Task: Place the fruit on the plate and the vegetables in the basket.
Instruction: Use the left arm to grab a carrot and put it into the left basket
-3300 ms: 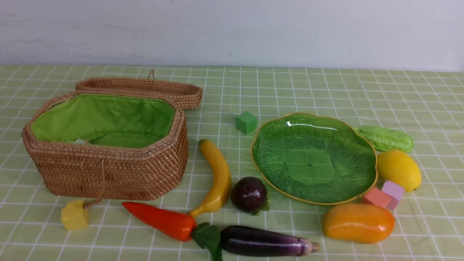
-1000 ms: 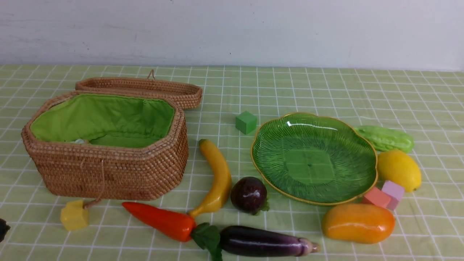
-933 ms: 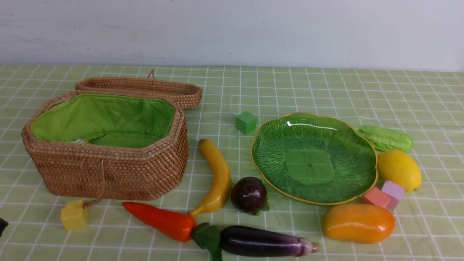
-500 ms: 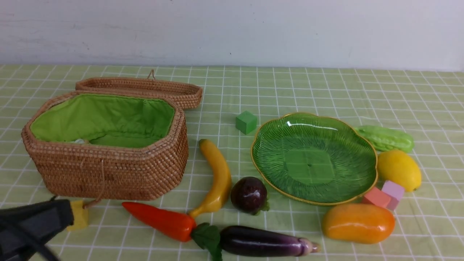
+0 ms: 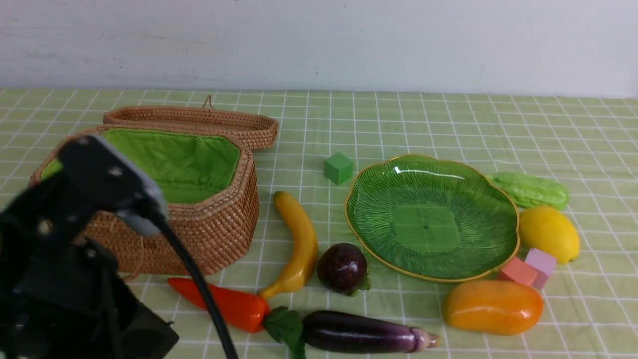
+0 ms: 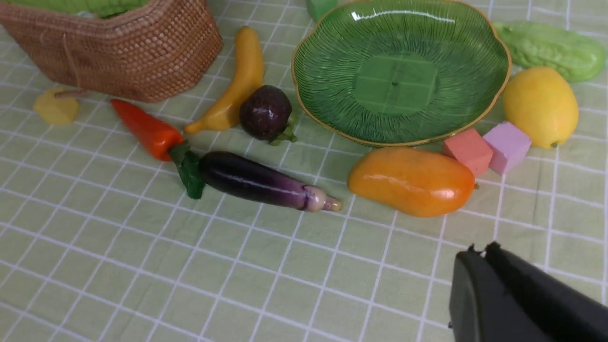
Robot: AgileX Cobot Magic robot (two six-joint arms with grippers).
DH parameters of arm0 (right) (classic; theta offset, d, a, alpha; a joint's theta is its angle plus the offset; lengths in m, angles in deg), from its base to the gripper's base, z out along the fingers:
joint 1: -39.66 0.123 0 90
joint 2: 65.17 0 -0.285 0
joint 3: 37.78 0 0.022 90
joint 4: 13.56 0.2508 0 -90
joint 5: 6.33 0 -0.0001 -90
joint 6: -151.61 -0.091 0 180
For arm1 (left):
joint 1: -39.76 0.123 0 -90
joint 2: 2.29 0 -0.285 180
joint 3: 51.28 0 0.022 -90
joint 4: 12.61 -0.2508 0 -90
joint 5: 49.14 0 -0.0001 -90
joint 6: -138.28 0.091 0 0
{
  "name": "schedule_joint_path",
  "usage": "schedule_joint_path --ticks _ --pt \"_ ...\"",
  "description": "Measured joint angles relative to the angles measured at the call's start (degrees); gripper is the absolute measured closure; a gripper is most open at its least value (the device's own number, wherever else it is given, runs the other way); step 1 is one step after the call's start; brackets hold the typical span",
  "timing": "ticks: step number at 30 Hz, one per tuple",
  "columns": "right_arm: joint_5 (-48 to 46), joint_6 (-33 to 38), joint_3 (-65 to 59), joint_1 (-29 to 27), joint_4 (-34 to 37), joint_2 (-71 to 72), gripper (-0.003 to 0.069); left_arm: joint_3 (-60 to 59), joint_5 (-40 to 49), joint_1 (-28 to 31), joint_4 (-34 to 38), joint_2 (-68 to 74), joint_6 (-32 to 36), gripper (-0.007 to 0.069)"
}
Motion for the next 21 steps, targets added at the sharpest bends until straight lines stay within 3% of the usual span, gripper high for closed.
schedule_joint_path --ticks 5,8,13,14,16,18,21 --pt "-1.08 3.76 0.67 0.00 2.74 -0.12 0.0626 1.21 -1.44 -4.35 -12.20 10.77 1.43 0.0603" --pt "-1.14 4.41 0.67 0.00 3.35 -0.16 0.0624 2.68 -1.75 -4.41 -14.90 16.57 3.97 0.0540" --pt "-1.31 6.45 0.67 0.00 3.46 -0.16 0.0618 5.42 -4.58 -4.48 -15.03 25.74 14.78 0.0284" --pt "-1.30 6.61 0.67 0.00 3.46 -0.16 0.0617 5.48 -5.12 -4.48 -15.09 26.19 15.85 0.0264" --pt "-1.81 7.34 0.67 0.00 3.46 -0.16 0.0618 5.66 -9.30 -4.48 -15.34 28.58 22.71 0.0151" --pt "-2.26 7.52 0.67 0.00 3.58 -0.16 0.0618 5.66 -12.42 -4.49 -15.48 29.87 25.42 0.0097" --pt "-2.84 7.57 0.67 0.00 3.83 -0.16 0.0615 5.71 -16.33 -4.49 -15.85 30.86 26.92 0.0074"
